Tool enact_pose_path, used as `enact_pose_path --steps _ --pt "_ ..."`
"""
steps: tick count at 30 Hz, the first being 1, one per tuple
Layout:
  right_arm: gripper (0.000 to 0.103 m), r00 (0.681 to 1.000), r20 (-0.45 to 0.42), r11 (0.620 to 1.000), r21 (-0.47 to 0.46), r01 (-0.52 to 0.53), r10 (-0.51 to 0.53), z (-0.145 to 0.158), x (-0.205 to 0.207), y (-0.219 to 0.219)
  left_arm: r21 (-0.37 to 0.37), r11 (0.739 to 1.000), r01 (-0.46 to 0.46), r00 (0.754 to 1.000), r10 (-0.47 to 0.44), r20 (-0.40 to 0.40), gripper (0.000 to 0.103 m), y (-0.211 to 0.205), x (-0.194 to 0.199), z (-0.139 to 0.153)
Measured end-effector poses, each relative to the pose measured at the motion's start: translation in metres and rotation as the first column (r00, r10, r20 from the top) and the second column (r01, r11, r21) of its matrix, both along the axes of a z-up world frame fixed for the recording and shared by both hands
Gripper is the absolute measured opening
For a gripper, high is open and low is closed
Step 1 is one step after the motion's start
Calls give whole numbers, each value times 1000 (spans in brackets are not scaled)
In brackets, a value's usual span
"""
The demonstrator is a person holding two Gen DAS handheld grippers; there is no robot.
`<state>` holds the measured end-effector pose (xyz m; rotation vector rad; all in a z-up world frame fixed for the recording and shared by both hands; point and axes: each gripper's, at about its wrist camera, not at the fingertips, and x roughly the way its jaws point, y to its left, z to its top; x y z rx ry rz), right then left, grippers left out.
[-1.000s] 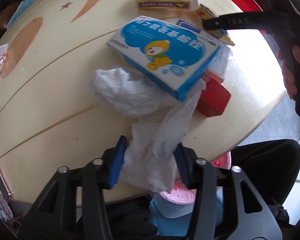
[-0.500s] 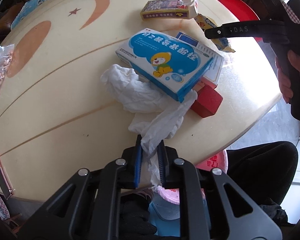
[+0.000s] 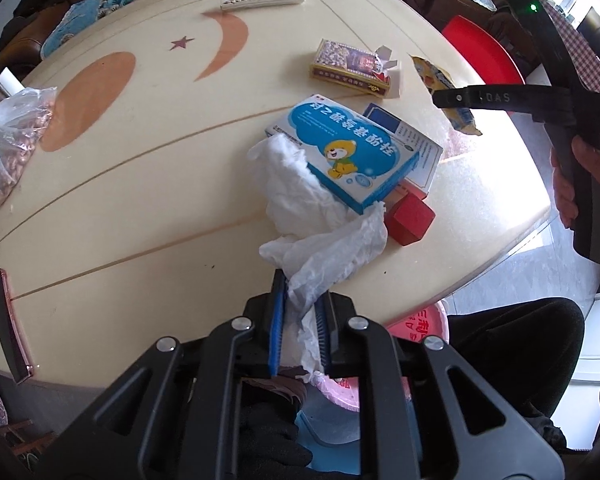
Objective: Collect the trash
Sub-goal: 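Grasp the white tissue with the left tool while the right tool grasps the yellow snack bar, then lift the tissue with the left tool while the right tool lifts the snack bar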
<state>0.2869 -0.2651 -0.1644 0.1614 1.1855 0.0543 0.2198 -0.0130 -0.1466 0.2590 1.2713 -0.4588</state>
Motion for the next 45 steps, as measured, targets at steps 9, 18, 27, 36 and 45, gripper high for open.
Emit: enact_pose_path --steps 9,18,27,36,45 --pt "21 999 37 1000 -14 8 -7 23 -12 2 -1 1000 -13 998 13 57 15 10 -14 26" --pt "21 997 71 1000 -16 -4 5 47 -25 9 -16 999 -45 992 47 118 15 23 -14 60" --pt "21 993 113 1000 -26 -13 16 77 -42 17 -27 998 -64 980 68 185 15 34 -24 94" --pt "21 988 149 999 -36 -30 35 102 -63 27 -37 996 -78 967 85 242 15 46 -45 124" --pt "21 982 179 997 -50 -50 59 123 -85 39 -33 996 -82 962 88 258 15 41 -41 144"
